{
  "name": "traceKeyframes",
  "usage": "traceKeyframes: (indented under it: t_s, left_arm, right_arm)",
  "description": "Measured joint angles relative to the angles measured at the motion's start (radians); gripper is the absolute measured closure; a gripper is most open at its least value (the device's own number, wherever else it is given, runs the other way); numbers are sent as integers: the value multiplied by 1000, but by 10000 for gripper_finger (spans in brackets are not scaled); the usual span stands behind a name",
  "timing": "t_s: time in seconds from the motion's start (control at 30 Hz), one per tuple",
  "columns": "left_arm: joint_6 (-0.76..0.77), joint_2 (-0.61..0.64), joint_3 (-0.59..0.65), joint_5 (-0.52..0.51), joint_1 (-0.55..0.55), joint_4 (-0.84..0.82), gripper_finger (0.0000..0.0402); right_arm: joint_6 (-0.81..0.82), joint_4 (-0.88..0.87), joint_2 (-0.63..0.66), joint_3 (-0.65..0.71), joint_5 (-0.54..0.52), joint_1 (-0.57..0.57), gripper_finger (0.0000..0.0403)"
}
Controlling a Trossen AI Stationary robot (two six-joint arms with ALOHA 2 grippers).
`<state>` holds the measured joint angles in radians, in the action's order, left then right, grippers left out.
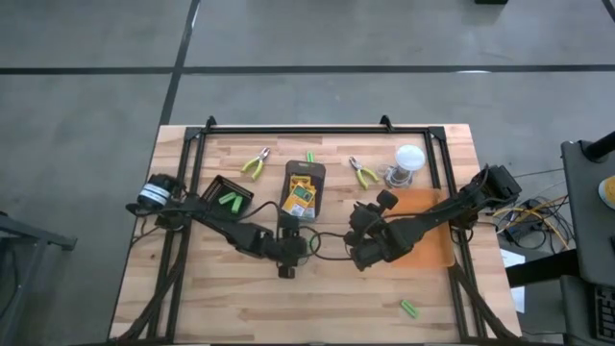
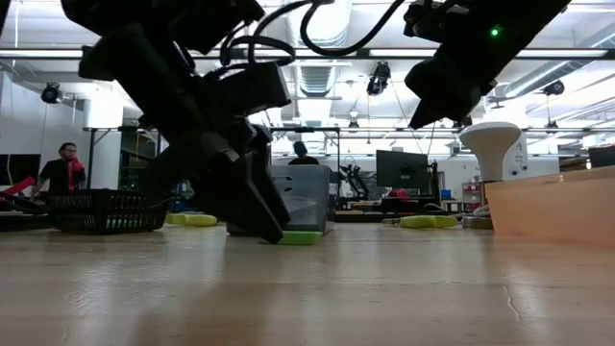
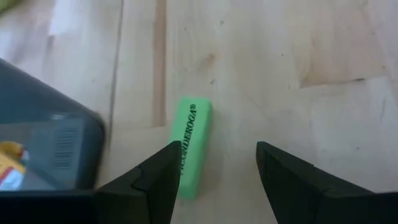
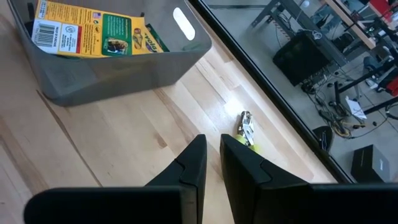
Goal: Pick & Place School Supplies
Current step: Put the middle light green eraser into the black bin
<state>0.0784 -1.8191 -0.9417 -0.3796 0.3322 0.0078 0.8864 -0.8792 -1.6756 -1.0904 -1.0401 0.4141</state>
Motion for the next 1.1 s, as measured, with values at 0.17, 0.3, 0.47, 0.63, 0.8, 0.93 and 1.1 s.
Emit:
traceKeyframes:
  t_s: [0.17, 0.3, 0.47, 0.63, 0.8, 0.93, 1.1]
  left_arm:
    - [26, 0, 0, -50, 12, 0, 188]
    - [94, 0, 0, -54, 2, 0, 188]
    - [130, 0, 0, -54, -13, 0, 188]
    - [181, -26, 0, -65, -17, 3, 188]
    - [189, -67, -2, -103, -15, 46, 188]
    - [193, -78, -2, -126, -15, 81, 188]
    - [284, -78, -2, -121, -16, 69, 188]
  right_arm:
    - [0, 2, 0, 0, 0, 0, 360]
    - [0, 4, 0, 0, 0, 0, 360]
    - [0, 4, 0, 0, 0, 0, 360]
    - [0, 5, 0, 0, 0, 0, 360]
    - [0, 8, 0, 0, 0, 0, 360]
    - [0, 16, 0, 0, 0, 0, 360]
    - [0, 30, 0, 0, 0, 0, 360]
